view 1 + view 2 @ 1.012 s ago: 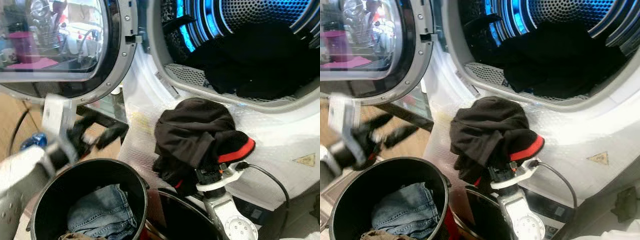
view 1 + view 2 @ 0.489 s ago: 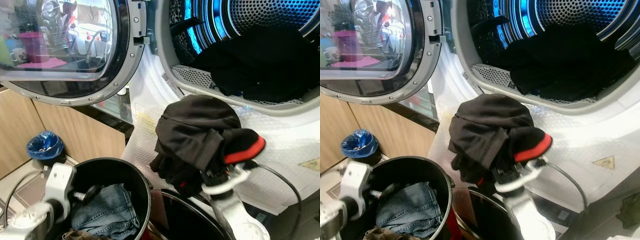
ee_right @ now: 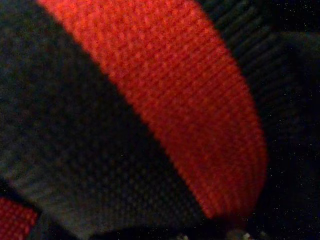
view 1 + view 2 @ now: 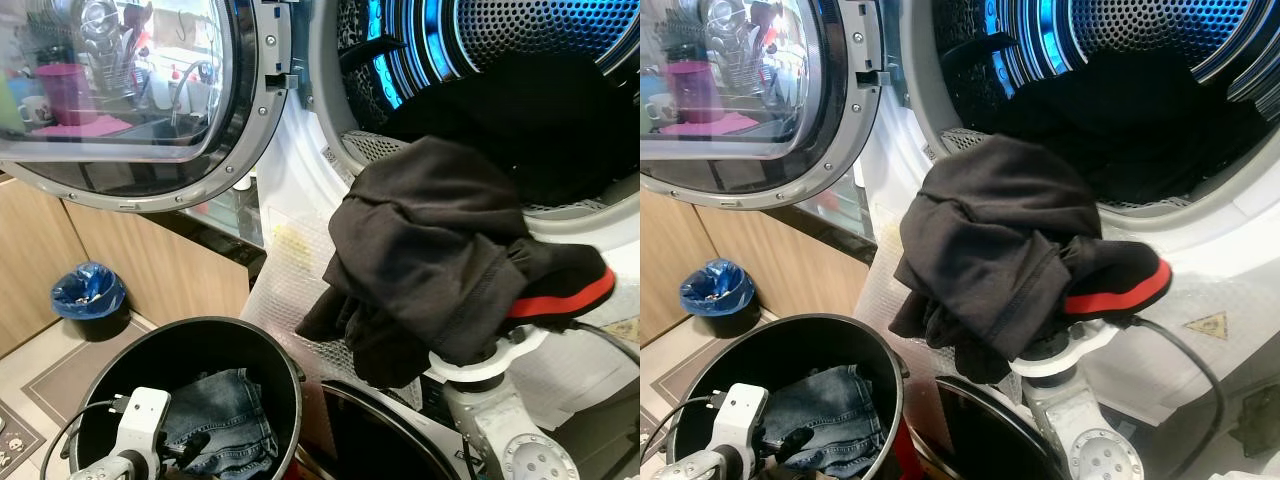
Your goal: Clothes washing
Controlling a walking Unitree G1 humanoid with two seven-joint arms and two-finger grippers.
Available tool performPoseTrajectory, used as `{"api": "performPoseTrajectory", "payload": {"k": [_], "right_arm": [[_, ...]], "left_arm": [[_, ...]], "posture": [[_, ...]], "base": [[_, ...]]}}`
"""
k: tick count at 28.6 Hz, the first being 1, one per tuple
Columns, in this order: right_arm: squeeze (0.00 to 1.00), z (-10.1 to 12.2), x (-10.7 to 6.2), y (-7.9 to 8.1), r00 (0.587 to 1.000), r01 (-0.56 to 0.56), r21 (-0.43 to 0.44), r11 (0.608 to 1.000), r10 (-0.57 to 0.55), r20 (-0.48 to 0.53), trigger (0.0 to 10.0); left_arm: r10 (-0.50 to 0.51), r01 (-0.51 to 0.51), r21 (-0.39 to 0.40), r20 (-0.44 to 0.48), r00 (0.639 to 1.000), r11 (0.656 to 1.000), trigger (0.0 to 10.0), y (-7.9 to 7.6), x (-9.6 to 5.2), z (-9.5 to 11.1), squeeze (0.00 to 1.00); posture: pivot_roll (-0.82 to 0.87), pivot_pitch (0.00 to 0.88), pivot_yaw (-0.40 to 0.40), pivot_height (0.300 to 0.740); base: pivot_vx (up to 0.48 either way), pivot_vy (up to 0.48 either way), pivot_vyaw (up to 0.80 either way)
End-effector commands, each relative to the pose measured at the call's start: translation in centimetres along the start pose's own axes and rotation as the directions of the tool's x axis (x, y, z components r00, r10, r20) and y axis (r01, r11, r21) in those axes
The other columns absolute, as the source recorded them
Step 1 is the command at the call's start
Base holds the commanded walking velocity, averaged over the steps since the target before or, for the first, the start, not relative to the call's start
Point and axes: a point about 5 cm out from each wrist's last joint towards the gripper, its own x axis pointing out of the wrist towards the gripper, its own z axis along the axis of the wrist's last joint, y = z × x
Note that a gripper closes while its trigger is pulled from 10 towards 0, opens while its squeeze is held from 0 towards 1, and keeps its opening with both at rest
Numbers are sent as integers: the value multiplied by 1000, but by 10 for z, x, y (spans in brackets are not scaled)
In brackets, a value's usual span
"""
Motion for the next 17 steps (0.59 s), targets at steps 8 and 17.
{"api": "performPoseTrajectory", "payload": {"k": [8, 17], "right_arm": [[0, 14, 70, -7, 995, -68, -19, 997, 69, 76, 0], [0, 50, 152, -26, 995, -84, -166, 982, 90, 29, 0]], "left_arm": [[28, -28, -6, -15, 1000, 1000, 10000, -3, 7, -14, 0], [50, -50, -39, 9, 999, 998, 10000, -9, 8, -17, 0]], "posture": [[102, 2, -51, 740], [140, 7, -81, 740]], "base": [[0, 0, 0], [0, 0, 0]]}}
